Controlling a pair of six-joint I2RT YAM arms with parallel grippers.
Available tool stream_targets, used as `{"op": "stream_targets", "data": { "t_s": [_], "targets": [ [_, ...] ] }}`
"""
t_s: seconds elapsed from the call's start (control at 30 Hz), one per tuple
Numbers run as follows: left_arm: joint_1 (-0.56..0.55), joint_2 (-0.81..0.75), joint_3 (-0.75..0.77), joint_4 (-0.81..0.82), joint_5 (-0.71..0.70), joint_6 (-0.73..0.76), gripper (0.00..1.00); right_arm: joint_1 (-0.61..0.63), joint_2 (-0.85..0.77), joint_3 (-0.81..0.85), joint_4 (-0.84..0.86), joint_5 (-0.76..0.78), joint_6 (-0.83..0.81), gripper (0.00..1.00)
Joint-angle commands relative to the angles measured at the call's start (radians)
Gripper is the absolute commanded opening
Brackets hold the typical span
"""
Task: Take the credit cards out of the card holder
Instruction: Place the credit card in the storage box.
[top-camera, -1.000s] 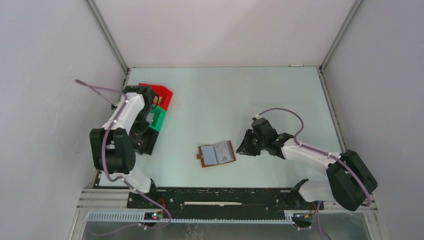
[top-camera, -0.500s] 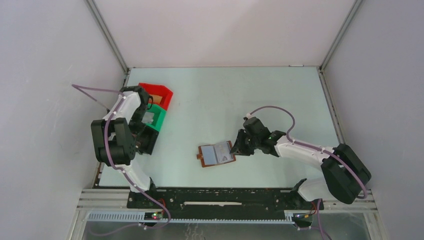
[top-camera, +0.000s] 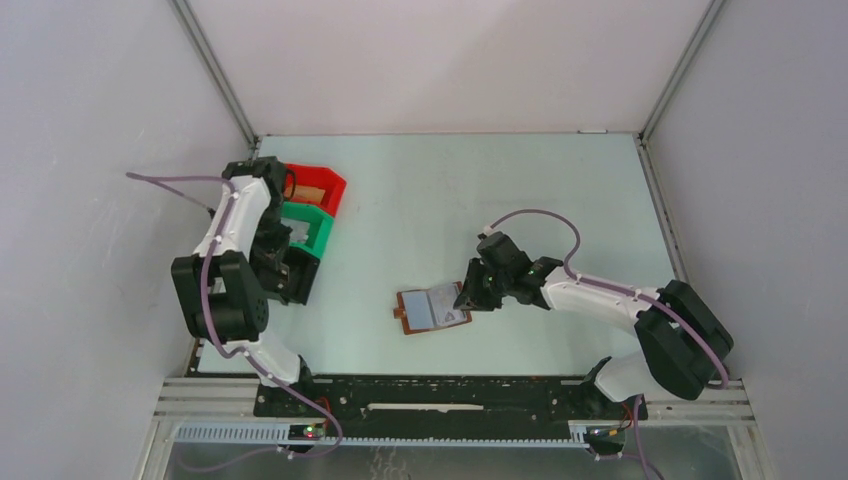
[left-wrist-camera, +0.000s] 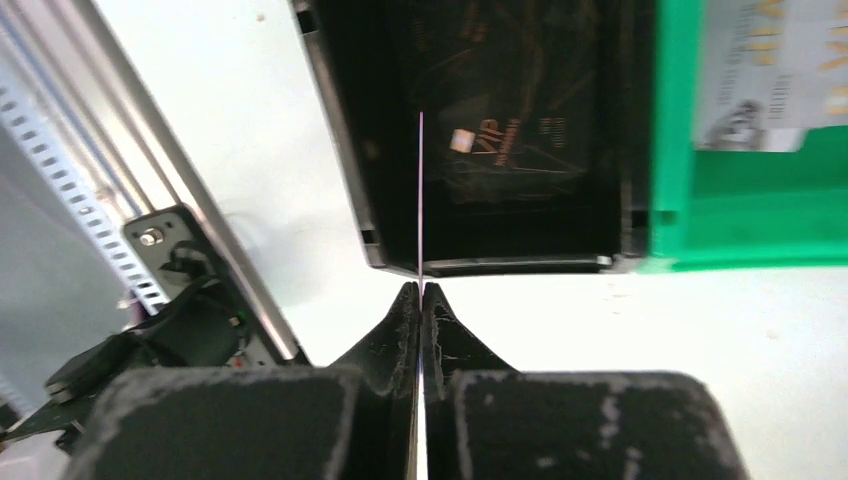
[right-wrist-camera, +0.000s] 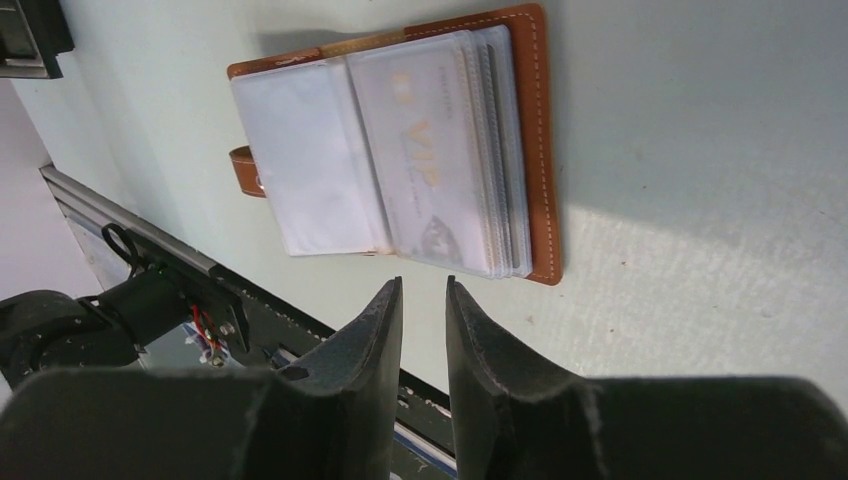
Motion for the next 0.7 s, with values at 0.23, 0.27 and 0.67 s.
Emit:
{"op": "stream_targets", "data": {
  "t_s": [0.23, 0.27, 0.67],
  "targets": [
    [0.035, 0.116, 0.069, 0.039, 0.021, -0.016, 0.00, 0.027, 0.004, 0.044, -0.043, 0.016, -0.006, 0.31],
    [0.038, 0.119, 0.057, 0.046, 0.019, -0.017, 0.00, 0.028, 0.004, 0.044, -0.047, 0.019, -0.006, 0.31],
    [0.102, 0.159, -0.016, 0.127, 0.035, 0.004, 0.02, 0.029, 0.031, 0.052, -0.039, 0.014, -0.009, 0.31]
  ]
}}
